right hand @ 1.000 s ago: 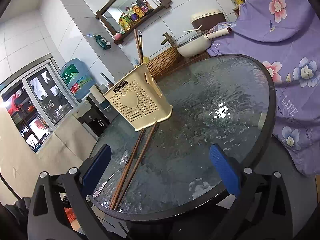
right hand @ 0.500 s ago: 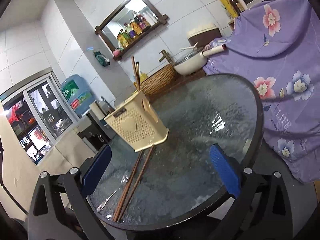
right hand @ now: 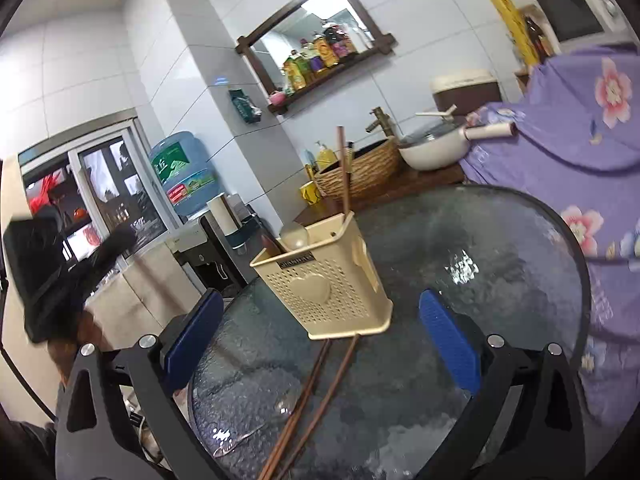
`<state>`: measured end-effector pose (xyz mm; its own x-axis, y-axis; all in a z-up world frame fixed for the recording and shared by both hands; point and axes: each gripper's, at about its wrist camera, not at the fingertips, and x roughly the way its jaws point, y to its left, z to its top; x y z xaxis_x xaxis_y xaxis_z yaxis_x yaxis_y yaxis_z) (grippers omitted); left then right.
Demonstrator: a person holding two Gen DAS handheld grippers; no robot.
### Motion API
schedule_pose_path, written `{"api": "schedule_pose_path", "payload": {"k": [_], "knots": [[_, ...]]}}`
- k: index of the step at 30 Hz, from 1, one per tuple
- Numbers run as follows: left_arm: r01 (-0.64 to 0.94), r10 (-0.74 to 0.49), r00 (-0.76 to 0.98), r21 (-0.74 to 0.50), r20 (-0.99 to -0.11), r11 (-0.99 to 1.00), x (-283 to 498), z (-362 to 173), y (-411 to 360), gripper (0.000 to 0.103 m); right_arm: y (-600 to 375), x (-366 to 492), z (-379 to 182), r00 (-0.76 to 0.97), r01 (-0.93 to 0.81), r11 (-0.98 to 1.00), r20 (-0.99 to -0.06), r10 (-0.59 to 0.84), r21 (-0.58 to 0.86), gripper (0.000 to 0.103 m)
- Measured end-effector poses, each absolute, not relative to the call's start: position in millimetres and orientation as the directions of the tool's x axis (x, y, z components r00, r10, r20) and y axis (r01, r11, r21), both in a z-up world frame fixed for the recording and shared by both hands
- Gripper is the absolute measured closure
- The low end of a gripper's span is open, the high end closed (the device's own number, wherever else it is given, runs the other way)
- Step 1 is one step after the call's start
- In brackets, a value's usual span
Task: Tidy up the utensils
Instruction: 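Lift the wooden chopstick with the left gripper over the holder, then lower the chopstick into the holder and open the left gripper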
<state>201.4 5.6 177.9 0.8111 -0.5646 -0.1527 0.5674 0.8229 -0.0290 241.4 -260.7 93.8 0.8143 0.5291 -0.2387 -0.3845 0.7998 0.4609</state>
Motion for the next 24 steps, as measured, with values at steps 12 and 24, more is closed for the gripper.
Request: {"api": "schedule_pose_path", "payload": {"k": [12,24], "knots": [[0.429,-0.432,0.891,-0.052,-0.139,0.902,287.7,186.0,7.9,0.097,-221.8,265.5,110.2,0.818,-0.429,0.838,-0.248,0.519,0.338,0.006],[0.404,-0.406,0.843,-0.083,-0.354,0.911,314.0,103.5,-0.9,0.097,-203.8,289.7,72.4,0.808,-0.347,0.901,-0.404,0.429,0.260,0.006]]}}
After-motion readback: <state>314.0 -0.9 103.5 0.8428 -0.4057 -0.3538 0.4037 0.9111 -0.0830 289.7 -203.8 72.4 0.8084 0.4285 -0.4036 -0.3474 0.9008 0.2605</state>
